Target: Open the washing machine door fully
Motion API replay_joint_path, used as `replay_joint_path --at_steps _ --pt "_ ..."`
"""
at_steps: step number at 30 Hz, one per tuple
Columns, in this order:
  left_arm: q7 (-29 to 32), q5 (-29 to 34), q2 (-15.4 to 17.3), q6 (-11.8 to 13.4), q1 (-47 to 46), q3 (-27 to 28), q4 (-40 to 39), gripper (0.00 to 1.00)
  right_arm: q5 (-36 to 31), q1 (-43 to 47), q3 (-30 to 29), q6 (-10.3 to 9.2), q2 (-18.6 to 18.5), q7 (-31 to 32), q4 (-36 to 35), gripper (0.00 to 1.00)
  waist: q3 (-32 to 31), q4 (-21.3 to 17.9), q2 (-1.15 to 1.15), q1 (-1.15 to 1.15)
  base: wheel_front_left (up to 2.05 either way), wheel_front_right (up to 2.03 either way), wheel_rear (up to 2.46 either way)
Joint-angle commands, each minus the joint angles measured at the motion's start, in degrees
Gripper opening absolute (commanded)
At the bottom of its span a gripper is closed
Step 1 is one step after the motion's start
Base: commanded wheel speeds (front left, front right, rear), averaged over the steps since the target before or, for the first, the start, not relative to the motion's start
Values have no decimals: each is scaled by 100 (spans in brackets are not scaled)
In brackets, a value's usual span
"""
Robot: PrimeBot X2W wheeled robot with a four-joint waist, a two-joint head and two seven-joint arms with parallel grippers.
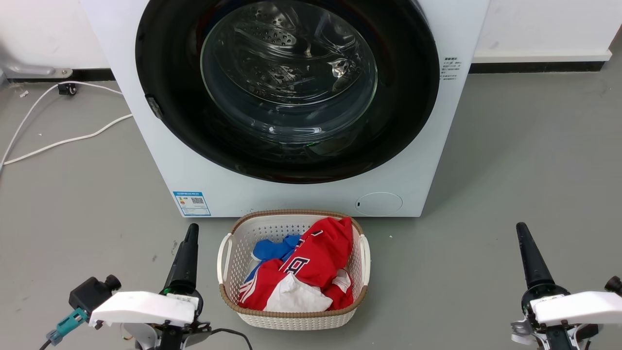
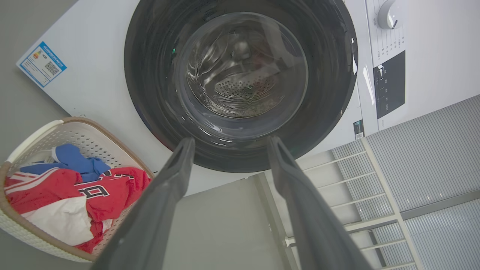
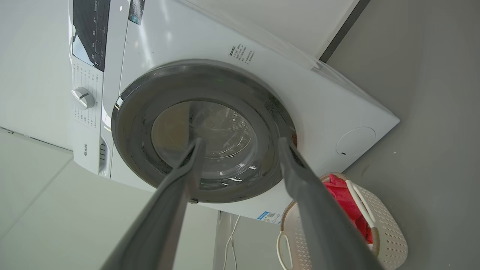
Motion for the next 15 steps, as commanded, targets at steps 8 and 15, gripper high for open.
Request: replay_joint_path --at_steps 8,15 --pt "-219 1440 128 57 -83 -135 -145 100 -1561 2 62 5 -80 -97 -349 100 -18 -10 0 0 0 0 0" --pt "-358 2254 226 162 -71 -309 -113 100 -2527 83 273 6 -180 -21 -543 100 -36 -13 0 0 0 0 0"
